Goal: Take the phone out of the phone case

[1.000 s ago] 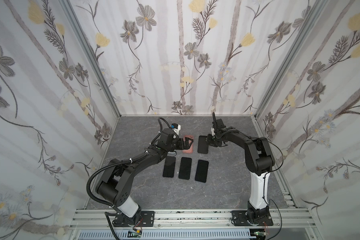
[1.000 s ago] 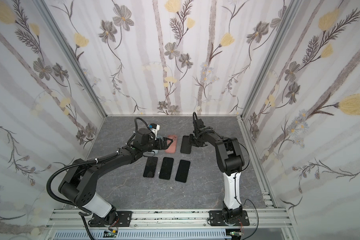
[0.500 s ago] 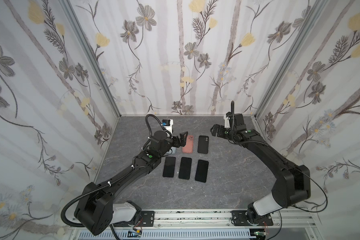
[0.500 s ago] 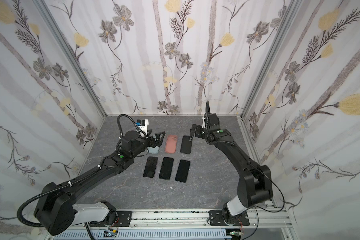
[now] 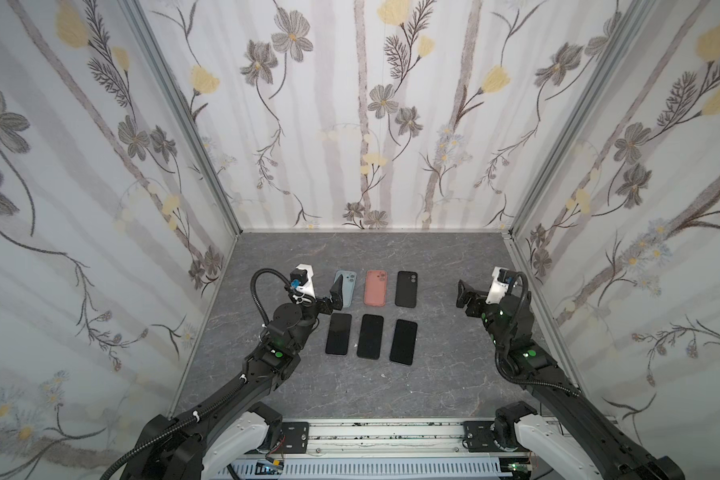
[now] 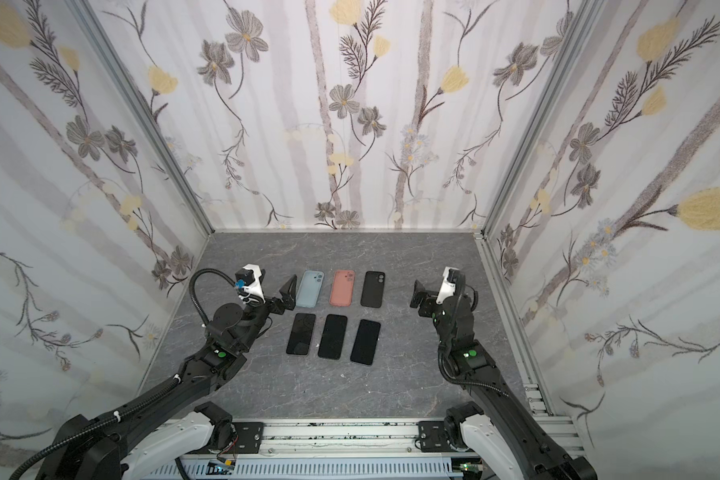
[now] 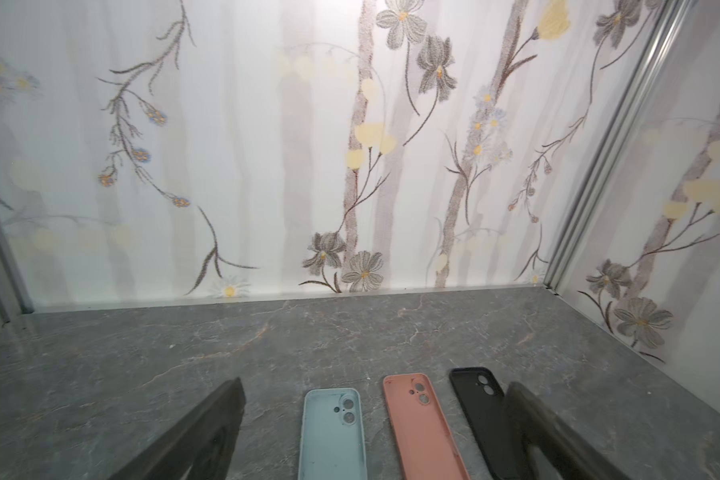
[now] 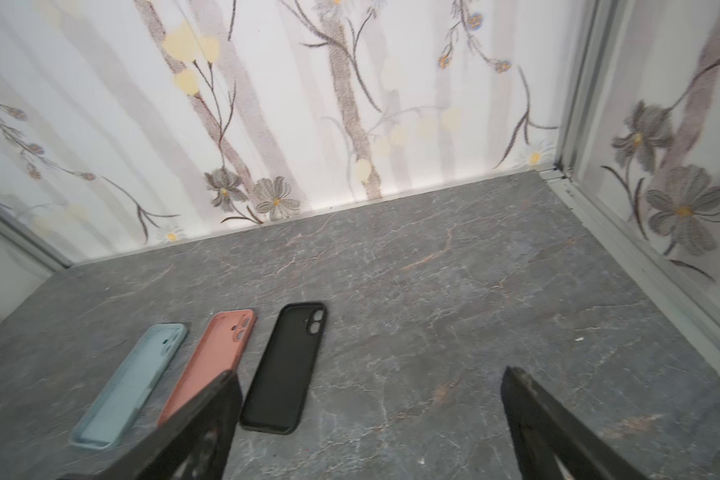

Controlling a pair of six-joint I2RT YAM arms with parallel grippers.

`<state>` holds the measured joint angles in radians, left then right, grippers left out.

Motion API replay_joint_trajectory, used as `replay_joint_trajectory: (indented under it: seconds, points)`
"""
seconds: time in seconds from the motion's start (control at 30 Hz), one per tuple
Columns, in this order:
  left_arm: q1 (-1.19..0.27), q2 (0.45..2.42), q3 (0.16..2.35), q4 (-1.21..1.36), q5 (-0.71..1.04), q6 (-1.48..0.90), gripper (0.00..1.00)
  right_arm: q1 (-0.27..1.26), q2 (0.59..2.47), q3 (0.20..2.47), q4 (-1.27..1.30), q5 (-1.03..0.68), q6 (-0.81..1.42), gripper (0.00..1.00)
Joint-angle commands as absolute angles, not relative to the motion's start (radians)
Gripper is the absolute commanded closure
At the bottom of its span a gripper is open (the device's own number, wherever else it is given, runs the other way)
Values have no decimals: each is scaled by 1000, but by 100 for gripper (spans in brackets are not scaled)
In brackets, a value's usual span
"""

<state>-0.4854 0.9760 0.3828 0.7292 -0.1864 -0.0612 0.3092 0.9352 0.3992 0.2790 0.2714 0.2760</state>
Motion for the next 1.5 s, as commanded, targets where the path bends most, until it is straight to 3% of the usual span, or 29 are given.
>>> replay_joint_trajectory:
  seconds: [0.0,0.23,0.53,0.87,1.03,1.2,1.47]
  points:
    - [-439,965,321,896,-241,-23,0,290,872,289,606,449,193,1]
    - [-340,1047,246,952,-378,31,0,163,947,272,579,468,103,0]
    - [-253,1249,192,1099,-373,66,0,82,1187,242,774,418,38,0]
    - [-150,1495,172,1383,-214,60,0,18,1277,186,1069,272,12,0]
    - [-80,1596,119,1581,-78,16,0,0,1286,201,1050,183,-16,0]
    - [-61,1599,128,1570,-66,0,0,0,1261,170,1079,164,-19,0]
    - [-14,1585,239,1332,-29,-52,0,0,1290,116,1254,96,71,0]
